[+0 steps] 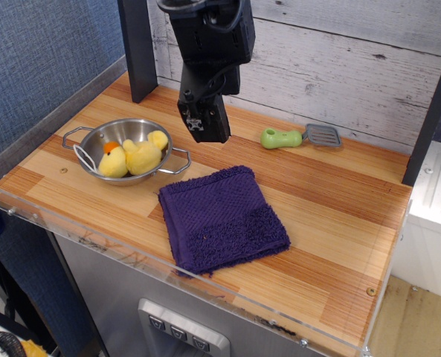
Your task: Slide the purple rag to the corner touching the green handled spatula.
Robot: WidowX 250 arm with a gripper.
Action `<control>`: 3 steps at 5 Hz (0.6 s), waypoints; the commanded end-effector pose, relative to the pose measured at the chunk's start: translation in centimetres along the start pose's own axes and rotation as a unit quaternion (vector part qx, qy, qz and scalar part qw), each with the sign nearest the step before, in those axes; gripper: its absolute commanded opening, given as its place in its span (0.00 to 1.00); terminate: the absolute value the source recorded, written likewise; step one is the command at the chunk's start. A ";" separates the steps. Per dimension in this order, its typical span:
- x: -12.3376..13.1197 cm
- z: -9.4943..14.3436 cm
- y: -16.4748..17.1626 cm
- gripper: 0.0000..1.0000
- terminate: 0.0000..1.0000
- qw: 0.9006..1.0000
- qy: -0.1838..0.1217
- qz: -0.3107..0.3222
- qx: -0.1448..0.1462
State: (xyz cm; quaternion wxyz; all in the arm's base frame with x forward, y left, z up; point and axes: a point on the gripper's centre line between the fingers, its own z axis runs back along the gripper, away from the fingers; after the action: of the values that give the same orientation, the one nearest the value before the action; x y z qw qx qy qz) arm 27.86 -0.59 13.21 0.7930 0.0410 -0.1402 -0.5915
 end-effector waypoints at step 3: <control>-0.7 -1.1 -1.1 1.00 0.00 0.998 0.008 0.067 -0.012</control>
State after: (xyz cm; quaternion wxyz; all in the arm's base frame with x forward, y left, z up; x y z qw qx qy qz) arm 26.65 -0.47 11.01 0.8357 0.0186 -0.1171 -0.5362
